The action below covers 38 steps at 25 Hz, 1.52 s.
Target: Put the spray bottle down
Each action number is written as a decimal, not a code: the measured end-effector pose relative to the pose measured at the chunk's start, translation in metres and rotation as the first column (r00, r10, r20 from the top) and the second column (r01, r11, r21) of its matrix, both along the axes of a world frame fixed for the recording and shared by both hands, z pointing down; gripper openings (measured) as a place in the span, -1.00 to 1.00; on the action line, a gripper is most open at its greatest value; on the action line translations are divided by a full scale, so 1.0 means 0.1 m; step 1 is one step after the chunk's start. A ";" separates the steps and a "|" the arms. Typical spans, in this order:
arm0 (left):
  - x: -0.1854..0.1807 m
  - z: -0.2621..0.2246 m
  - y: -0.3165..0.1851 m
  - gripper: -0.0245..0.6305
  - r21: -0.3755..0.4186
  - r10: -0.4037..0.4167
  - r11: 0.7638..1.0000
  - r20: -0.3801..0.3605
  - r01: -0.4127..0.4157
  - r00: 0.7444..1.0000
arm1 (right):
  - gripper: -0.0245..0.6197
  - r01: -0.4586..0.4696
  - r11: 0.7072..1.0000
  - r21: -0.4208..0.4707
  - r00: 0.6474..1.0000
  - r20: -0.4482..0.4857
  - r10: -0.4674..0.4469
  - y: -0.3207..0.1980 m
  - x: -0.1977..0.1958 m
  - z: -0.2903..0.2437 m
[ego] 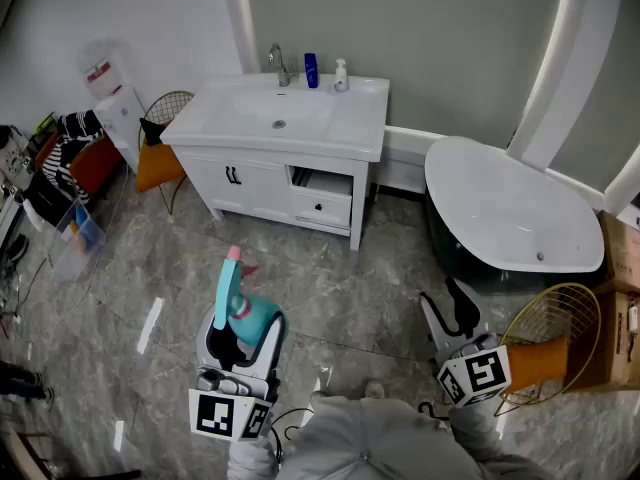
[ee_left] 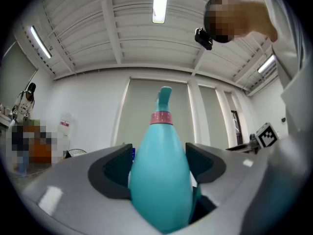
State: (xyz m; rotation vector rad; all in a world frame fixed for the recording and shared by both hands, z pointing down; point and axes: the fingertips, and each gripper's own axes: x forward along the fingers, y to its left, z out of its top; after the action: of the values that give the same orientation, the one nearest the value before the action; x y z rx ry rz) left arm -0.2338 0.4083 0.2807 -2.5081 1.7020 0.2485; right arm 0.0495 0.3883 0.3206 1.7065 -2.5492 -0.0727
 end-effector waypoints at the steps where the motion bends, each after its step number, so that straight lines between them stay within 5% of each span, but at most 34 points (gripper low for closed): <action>1: 0.00 0.00 0.01 0.26 0.000 0.000 1.000 -0.001 0.000 1.000 | -0.30 0.000 1.000 -0.001 1.000 0.003 0.000 0.01 0.02 0.05; 27: 0.06 0.02 0.02 0.26 -0.007 0.013 1.000 -0.011 -0.013 1.000 | -0.30 -0.020 1.000 -0.006 1.000 0.017 0.020 0.06 0.11 0.07; 38: 0.35 0.05 -0.07 0.26 -0.013 0.009 1.000 -0.008 -0.009 1.000 | -0.30 -0.032 0.999 -0.003 0.999 0.043 0.032 0.00 0.45 0.13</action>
State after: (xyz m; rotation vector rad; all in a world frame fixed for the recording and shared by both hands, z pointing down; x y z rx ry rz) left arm -0.1984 0.4011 0.2860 -2.5275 1.7010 0.2491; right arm 0.0947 0.3881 0.3336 1.7663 -2.5501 -0.0312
